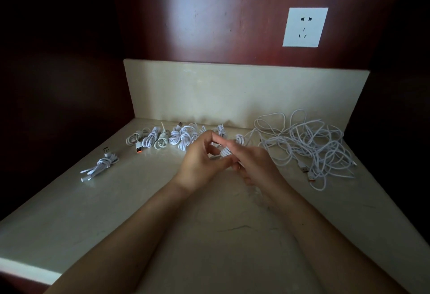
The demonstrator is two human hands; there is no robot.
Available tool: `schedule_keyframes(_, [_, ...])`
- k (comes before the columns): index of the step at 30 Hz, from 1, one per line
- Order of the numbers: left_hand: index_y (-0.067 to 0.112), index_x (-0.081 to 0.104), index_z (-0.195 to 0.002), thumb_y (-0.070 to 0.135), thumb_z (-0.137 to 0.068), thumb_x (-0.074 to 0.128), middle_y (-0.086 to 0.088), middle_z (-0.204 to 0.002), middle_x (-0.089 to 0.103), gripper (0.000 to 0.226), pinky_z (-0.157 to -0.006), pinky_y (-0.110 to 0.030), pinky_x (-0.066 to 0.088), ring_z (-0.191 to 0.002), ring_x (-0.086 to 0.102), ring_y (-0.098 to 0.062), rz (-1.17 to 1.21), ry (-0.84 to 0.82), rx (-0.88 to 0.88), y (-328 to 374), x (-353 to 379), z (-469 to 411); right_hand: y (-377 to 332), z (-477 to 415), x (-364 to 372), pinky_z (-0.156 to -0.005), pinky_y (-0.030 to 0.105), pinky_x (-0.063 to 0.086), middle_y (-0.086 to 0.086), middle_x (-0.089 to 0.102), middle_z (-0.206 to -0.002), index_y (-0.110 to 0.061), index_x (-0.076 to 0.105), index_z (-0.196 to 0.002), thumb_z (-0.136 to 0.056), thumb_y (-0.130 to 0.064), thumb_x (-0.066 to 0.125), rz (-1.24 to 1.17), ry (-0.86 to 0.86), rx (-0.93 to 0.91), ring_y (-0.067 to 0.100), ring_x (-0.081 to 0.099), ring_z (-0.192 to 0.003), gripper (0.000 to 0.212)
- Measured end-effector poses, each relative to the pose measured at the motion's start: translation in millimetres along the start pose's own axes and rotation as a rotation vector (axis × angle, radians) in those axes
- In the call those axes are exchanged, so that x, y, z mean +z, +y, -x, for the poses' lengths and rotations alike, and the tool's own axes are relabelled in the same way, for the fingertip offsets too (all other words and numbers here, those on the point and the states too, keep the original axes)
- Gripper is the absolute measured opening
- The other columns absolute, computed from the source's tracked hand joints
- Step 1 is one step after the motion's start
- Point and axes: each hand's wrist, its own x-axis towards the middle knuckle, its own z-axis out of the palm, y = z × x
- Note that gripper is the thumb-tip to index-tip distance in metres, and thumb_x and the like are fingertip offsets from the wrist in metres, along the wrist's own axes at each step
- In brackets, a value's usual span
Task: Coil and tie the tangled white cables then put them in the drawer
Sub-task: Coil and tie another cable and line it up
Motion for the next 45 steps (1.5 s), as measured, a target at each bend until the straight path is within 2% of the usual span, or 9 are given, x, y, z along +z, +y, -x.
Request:
schedule_keyframes(8, [0.021, 0.053, -0.118, 0.010, -0.085, 0.070, -0.001, -0.109, 0.062, 0.039, -0.059, -0.021, 0.050, -0.084, 0.060, -0.013, 0.229, -0.156, -0.023, 11.3, -0.1, 2.1, 8.3, -3.7, 8.5, -0.070, 0.041, 0.051, -0.007, 0.065, -0.068, -0.026, 0.053, -0.099, -0.093, -0.045, 0.049, -0.046, 0.113, -0.220, 0.011, 0.061, -0.066, 0.020])
schedule_keyframes(11, [0.022, 0.056, -0.114, 0.003, -0.098, 0.050, 0.017, -0.083, 0.068, 0.025, -0.065, -0.017, 0.050, -0.075, 0.063, 0.002, 0.194, -0.304, -0.060, 17.3, -3.9, 3.7, 12.0, -6.4, 4.1, -0.071, 0.044, 0.049, -0.014, 0.059, -0.063, -0.031, 0.053, -0.093, -0.090, -0.047, 0.042, 0.057, 0.117, -0.261, 0.010, 0.056, -0.064, 0.019])
schedule_keyframes(15, [0.020, 0.059, -0.108, 0.005, -0.103, 0.038, 0.011, -0.070, 0.068, 0.026, -0.064, -0.015, 0.051, -0.068, 0.062, 0.002, 0.269, -0.369, -0.159, 20.7, -2.2, 5.8, 14.3, -8.6, -0.1, -0.071, 0.040, 0.050, -0.014, 0.063, -0.069, -0.033, 0.055, -0.089, -0.094, -0.035, 0.046, 0.099, 0.140, -0.279, 0.009, 0.059, -0.065, 0.010])
schedule_keyframes(20, [0.014, 0.065, -0.106, 0.003, -0.100, 0.045, 0.002, -0.074, 0.071, 0.025, -0.068, -0.020, 0.055, -0.068, 0.066, -0.007, 0.395, -0.336, -0.286, 17.5, -4.1, 2.4, 17.9, -9.2, 2.7, -0.074, 0.048, 0.057, -0.002, 0.070, -0.077, -0.037, 0.048, -0.096, -0.087, -0.045, 0.057, 0.016, 0.116, -0.171, 0.017, 0.070, -0.064, 0.016])
schedule_keyframes(24, [0.004, 0.063, -0.108, 0.000, -0.099, 0.048, -0.006, -0.084, 0.071, 0.018, -0.064, -0.022, 0.056, -0.071, 0.070, -0.012, 0.446, -0.210, -0.329, 12.3, -3.6, -0.8, 11.1, -6.5, -1.3, -0.046, 0.018, 0.045, 0.002, 0.060, -0.063, -0.014, 0.045, -0.094, -0.095, -0.012, 0.059, -0.162, 0.131, -0.089, 0.002, 0.057, -0.043, 0.014])
schedule_keyframes(26, [0.005, 0.064, -0.102, 0.001, -0.098, 0.049, -0.006, -0.085, 0.070, 0.015, -0.064, -0.024, 0.058, -0.071, 0.070, -0.012, 0.463, -0.132, -0.372, 9.5, -6.1, -4.2, 10.5, -7.9, -6.2, -0.036, 0.019, 0.034, 0.003, 0.057, -0.057, -0.011, 0.051, -0.085, -0.089, 0.003, 0.058, -0.178, 0.146, -0.109, 0.006, 0.045, -0.036, 0.016])
schedule_keyframes(32, [0.002, 0.063, -0.106, 0.002, -0.097, 0.053, -0.010, -0.091, 0.070, 0.014, -0.068, -0.028, 0.060, -0.072, 0.070, -0.015, 0.511, -0.041, -0.419, 7.0, -8.8, -6.6, 10.0, -4.0, -2.5, -0.045, 0.023, 0.041, 0.013, 0.072, -0.085, -0.015, 0.062, -0.093, -0.084, 0.001, 0.069, -0.186, 0.038, -0.159, 0.013, 0.060, -0.063, 0.019])
schedule_keyframes(39, [0.007, 0.069, -0.107, 0.004, -0.090, 0.061, -0.016, -0.106, 0.073, 0.019, -0.076, -0.031, 0.060, -0.097, 0.072, -0.024, 0.580, -0.096, -0.467, 9.0, -14.5, -5.5, 13.1, -5.9, -5.7, -0.052, 0.020, 0.045, -0.002, 0.076, -0.082, -0.016, 0.068, -0.096, -0.088, -0.004, 0.067, -0.091, 0.078, -0.273, 0.009, 0.069, -0.074, 0.014])
schedule_keyframes(45, [0.007, 0.071, -0.105, 0.004, -0.088, 0.064, -0.013, -0.096, 0.073, 0.018, -0.073, -0.031, 0.059, -0.078, 0.070, -0.018, 0.581, -0.077, -0.483, 7.2, -16.2, -7.1, 20.0, -9.5, -8.0, -0.068, 0.028, 0.051, -0.007, 0.072, -0.089, -0.019, 0.073, -0.083, -0.081, -0.010, 0.077, 0.009, 0.120, -0.345, 0.010, 0.068, -0.082, 0.010])
